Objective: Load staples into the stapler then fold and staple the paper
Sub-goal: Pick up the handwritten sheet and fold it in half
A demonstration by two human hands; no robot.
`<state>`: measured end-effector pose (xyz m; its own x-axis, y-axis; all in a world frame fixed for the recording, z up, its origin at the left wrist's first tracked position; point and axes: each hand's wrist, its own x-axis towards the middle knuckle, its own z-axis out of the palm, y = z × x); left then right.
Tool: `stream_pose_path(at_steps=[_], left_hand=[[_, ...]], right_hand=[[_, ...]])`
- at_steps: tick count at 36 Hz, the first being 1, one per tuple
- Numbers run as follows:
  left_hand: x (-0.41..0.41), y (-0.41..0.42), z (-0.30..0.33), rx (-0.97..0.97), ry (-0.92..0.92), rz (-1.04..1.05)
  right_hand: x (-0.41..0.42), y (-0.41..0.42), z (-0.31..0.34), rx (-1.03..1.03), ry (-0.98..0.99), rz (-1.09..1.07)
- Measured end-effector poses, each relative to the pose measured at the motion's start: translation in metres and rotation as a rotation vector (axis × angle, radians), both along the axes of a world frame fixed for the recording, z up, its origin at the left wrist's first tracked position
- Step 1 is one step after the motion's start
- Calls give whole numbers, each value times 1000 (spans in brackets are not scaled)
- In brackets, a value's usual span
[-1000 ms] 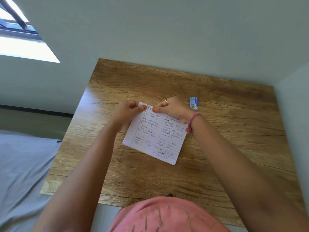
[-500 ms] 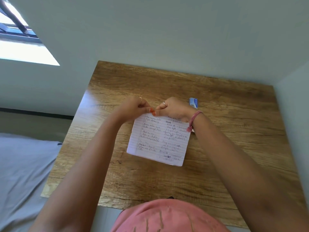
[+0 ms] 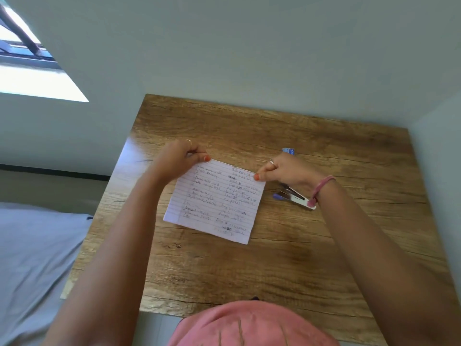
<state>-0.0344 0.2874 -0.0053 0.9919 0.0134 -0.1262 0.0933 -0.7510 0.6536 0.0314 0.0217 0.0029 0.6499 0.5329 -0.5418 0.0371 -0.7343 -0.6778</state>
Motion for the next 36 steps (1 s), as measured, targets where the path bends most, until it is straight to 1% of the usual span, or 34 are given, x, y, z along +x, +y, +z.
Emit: stream_pose_path(at_steps=[3,7,11,14,18,23,26,31,33,35,36], left_hand=[[0,5,0,9,23,23],[-3,24,3,45,22,112],[-5,36,8,34,20,99],[-3,31,9,23,24,93],[0,13,8,0,49,26],[6,-15,14,-40,27,-90],[10,-23,18,-45,50,-126],[11,-15,22,-129,43,-84],[9,-4,21,-100,20,-18],[6,9,19,-66,0,70],[5,16,18,-82,1,121]], right_hand=[[-1,-14,-6,-14,-20,-28],[-4,-33,-12,-24,-49,-77],[-4,-46,-9,-40,-145,-51],[-6,-45,-10,27,-167,-78],[-12,-32,-13,155,-199,-134],[-22,-4,-5,232,-134,-98],[-25,6,0,245,-147,-58],[-26,6,5,198,-179,-33],[-25,1,5,148,-222,-31],[-23,-7,3,119,-232,-100],[-23,-11,2,144,-206,-169]])
